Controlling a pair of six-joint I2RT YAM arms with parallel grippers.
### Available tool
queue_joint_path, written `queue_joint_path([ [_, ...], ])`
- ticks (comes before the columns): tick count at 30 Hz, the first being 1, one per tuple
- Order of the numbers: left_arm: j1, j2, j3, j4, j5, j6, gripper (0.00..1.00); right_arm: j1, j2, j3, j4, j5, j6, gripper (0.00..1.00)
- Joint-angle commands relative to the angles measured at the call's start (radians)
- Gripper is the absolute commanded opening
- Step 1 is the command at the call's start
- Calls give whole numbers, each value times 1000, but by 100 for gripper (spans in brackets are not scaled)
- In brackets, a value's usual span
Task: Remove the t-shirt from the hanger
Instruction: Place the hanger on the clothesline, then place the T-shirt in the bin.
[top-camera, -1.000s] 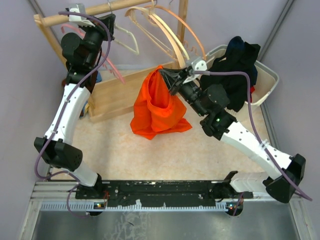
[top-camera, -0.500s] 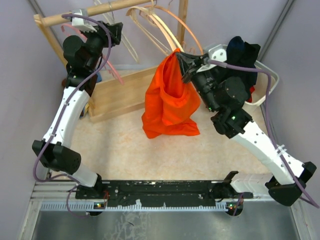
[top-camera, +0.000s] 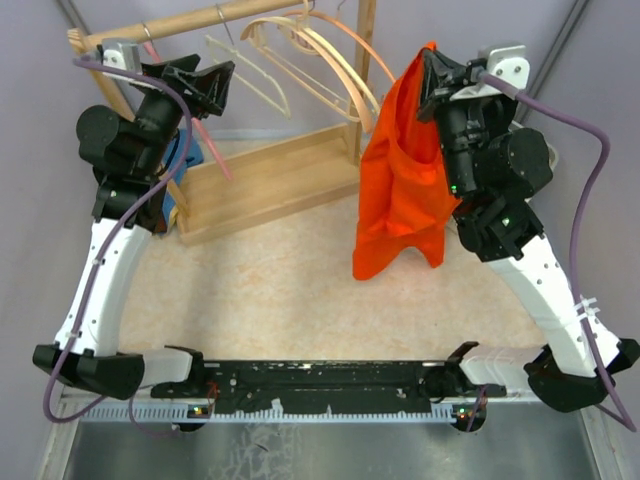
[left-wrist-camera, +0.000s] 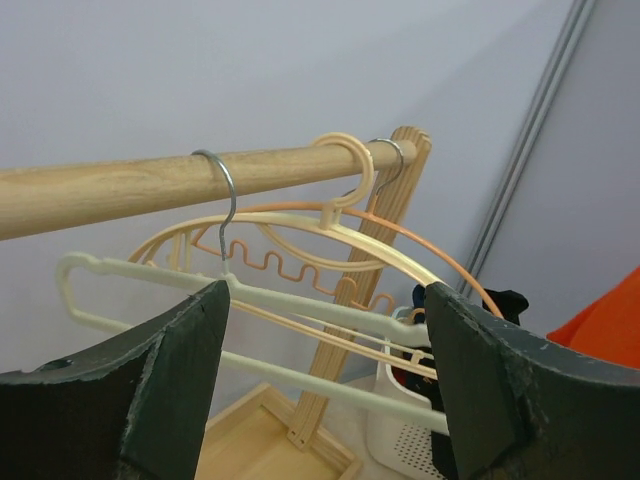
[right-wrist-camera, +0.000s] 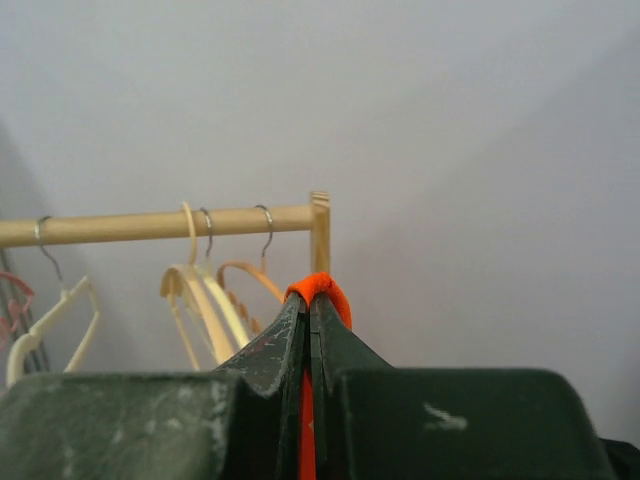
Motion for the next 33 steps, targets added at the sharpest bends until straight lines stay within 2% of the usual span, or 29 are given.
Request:
queue_joint_path([
  [1,-5,-57,-42,13,31,9,84,-43,33,108,56,60,-85,0],
  [7,-5,-96,-80,41,92,-15,85,-180,105,177,61,67,-80,0],
  [15,-5,-128,-120,103,163,-58,85,-502,179,226,6,-80,157,0],
  [20,-5,-139,-137,112,186,-50,85,-648,265,304,-37,-171,255,0],
  [28,-4,-135,-149,106,182,-66,85,-835,537,541,-131,-307,402,0],
  [33,-5,-128,-151,121,194,-90,85,-865,707,713,-235,-338,391,0],
])
